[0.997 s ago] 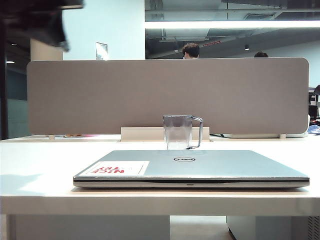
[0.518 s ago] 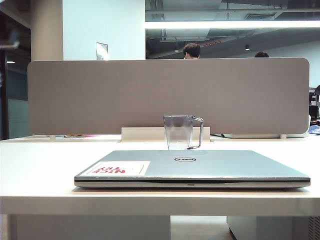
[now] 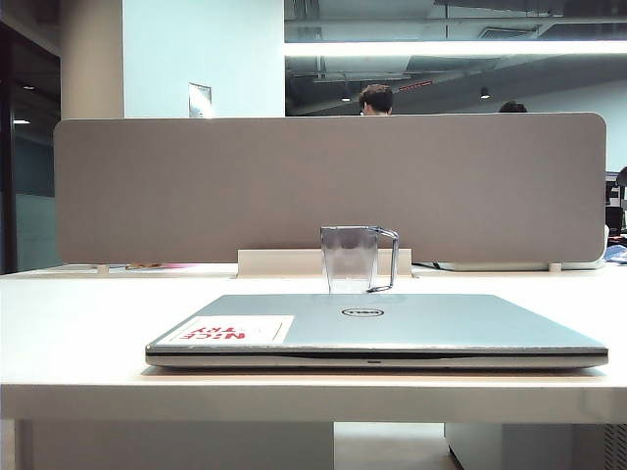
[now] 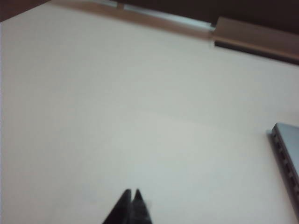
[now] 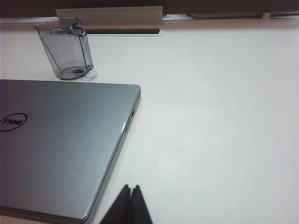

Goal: Pick up the water cup and place it on the side of the laptop away from you.

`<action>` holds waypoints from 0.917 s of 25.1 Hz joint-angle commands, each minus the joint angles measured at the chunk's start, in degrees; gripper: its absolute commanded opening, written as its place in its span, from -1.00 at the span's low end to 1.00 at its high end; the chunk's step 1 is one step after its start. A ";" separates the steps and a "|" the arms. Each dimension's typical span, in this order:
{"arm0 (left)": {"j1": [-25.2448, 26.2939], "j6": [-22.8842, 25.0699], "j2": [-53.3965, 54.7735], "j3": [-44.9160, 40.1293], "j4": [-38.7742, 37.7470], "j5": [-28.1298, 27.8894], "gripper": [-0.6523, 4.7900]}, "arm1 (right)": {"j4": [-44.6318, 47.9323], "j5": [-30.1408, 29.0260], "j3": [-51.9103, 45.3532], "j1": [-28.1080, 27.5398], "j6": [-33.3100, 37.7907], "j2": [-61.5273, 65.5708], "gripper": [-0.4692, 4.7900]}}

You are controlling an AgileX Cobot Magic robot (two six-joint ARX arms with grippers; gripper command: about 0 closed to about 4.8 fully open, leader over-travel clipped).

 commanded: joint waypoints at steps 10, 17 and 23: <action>2.84 2.82 -11.26 -3.89 -0.98 4.28 -0.78 | 0.55 0.15 -0.20 0.02 -0.04 -0.07 -0.85; 2.93 3.13 -15.08 -3.89 -0.07 6.93 -0.78 | 0.46 0.15 -0.20 0.02 -0.04 -0.11 -0.85; 2.84 5.53 -15.08 -3.89 0.31 9.35 -0.78 | 0.50 0.15 -0.20 0.02 -0.04 -0.11 -0.85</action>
